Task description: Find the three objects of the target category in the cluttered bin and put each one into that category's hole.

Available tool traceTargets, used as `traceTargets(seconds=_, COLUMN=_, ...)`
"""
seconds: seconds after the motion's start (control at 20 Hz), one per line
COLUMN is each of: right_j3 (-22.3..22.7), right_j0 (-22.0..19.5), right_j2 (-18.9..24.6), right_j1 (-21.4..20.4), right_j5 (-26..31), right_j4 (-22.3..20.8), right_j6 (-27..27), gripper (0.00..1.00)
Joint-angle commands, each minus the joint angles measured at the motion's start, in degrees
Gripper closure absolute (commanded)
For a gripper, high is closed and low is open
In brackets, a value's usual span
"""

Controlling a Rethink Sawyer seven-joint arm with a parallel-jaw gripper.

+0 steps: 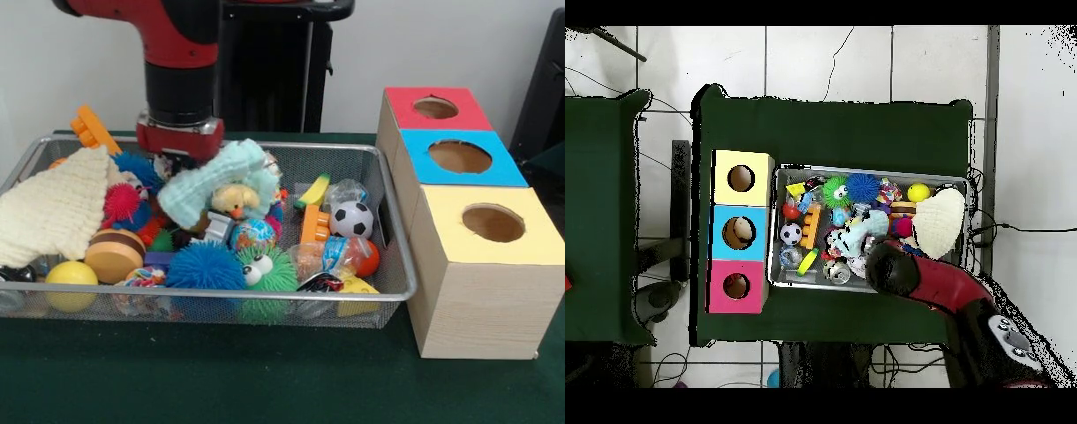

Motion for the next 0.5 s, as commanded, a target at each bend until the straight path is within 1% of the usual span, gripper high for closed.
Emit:
traceTargets(seconds=0.05, right_j3=-2.0, right_j0=-4.6, right_j2=8.3, right_j1=-3.4, right_j5=8.2, right_j4=-5.4, right_j6=-7.8, gripper=1.00)
traceTargets(seconds=0.5, right_j3=-2.4, right_j0=-4.6, right_j2=9.6, right_j1=-3.8, right_j5=9.6, right_j4=-7.5, right_j6=-5.2, gripper=1.00)
